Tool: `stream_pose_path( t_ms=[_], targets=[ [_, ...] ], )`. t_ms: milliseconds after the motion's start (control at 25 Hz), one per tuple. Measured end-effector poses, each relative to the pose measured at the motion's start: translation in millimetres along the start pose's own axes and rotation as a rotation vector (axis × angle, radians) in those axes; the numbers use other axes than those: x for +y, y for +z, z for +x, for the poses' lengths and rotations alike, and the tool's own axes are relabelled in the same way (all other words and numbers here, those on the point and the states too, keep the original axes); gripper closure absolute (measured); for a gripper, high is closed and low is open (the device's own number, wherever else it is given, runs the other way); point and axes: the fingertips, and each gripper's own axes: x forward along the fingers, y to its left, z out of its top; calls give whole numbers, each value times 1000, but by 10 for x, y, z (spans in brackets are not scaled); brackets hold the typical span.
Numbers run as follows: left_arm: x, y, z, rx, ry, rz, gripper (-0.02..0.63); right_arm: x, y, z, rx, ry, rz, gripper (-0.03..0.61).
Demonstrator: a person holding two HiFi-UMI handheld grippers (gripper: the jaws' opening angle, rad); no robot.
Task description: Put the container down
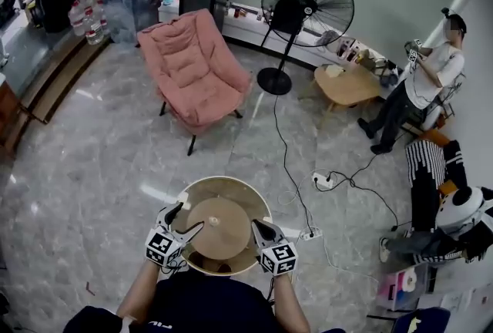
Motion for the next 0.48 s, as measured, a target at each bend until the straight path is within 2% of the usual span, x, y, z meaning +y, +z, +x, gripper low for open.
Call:
stream_pose_path(
  t_ms=[360,480],
  targets=[
    [-108,53,11,6,-36,26,258,-59,-121,-189,-1,-41,44,552],
    [-152,31,16,16,-52,11,256,-34,-93,-191,-6,-36,40,552]
  ],
)
